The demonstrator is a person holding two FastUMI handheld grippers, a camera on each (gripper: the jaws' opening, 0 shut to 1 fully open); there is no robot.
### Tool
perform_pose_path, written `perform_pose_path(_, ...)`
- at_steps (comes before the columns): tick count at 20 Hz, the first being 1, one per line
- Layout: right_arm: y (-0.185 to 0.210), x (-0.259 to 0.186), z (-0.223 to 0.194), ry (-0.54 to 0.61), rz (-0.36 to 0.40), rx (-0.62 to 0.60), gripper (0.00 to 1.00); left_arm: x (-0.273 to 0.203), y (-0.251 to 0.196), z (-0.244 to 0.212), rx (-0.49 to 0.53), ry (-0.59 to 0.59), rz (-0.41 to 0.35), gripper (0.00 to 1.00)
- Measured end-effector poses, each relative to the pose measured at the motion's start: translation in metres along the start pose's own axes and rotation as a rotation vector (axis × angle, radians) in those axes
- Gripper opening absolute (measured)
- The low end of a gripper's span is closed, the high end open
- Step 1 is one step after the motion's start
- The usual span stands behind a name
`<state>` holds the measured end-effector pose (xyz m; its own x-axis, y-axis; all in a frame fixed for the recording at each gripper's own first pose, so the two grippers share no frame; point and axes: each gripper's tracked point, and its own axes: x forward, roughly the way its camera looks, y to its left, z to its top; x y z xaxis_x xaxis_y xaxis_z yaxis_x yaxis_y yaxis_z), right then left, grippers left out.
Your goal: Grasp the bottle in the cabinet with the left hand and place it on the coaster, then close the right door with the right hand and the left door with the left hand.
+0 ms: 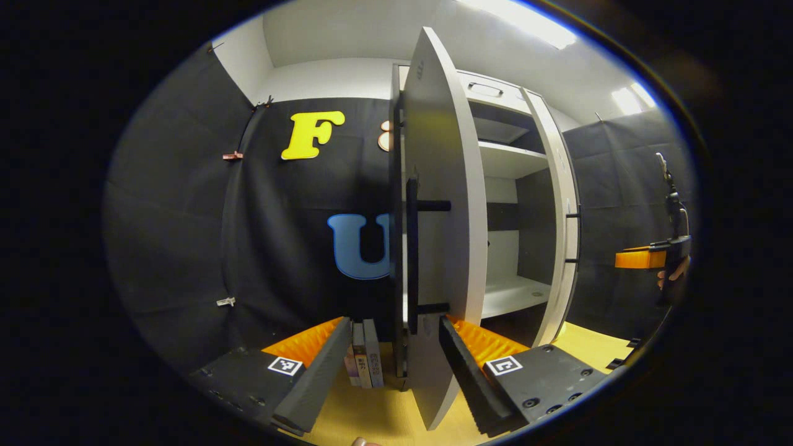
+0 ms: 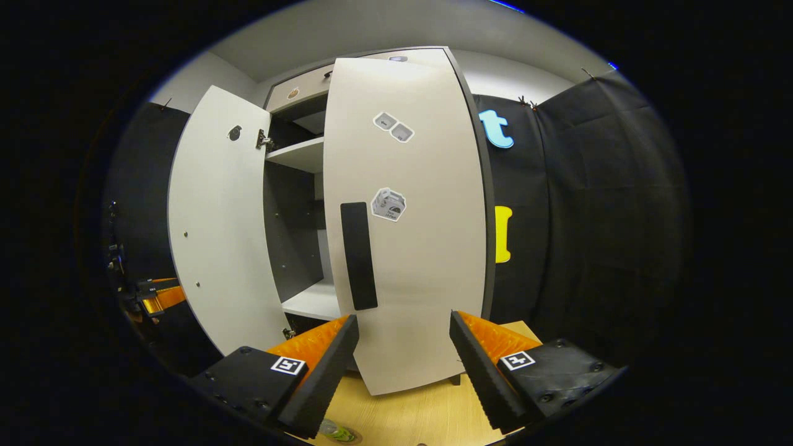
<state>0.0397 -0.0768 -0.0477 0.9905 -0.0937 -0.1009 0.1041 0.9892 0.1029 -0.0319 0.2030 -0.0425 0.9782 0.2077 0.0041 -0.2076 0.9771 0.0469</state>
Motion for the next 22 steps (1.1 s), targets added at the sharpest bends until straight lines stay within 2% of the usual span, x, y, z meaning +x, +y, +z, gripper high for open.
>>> perform_pose_path(3,-0.006,0.001,0.000,0.001,-0.008,-0.007,0.98,0.008,-0.026,-0.003,-0.039,-0.005,-0.067,0.92)
perform_pose_path(8,-0.029,-0.004,0.000,0.006,-0.040,0.003,0.98,0.043,-0.080,-0.009,-0.033,-0.006,-0.166,0.92)
perform_pose_path(12,-0.050,-0.013,0.002,0.005,-0.068,0.006,0.98,0.059,-0.139,-0.013,-0.109,0.010,-0.296,0.94)
perform_pose_path(18,-0.071,-0.025,0.000,0.010,-0.097,0.018,0.98,0.065,-0.169,-0.022,-0.080,0.038,-0.341,0.95)
perform_pose_path(22,-0.073,-0.028,0.001,0.009,-0.081,0.022,0.98,0.063,-0.172,-0.024,-0.080,0.043,-0.327,0.95)
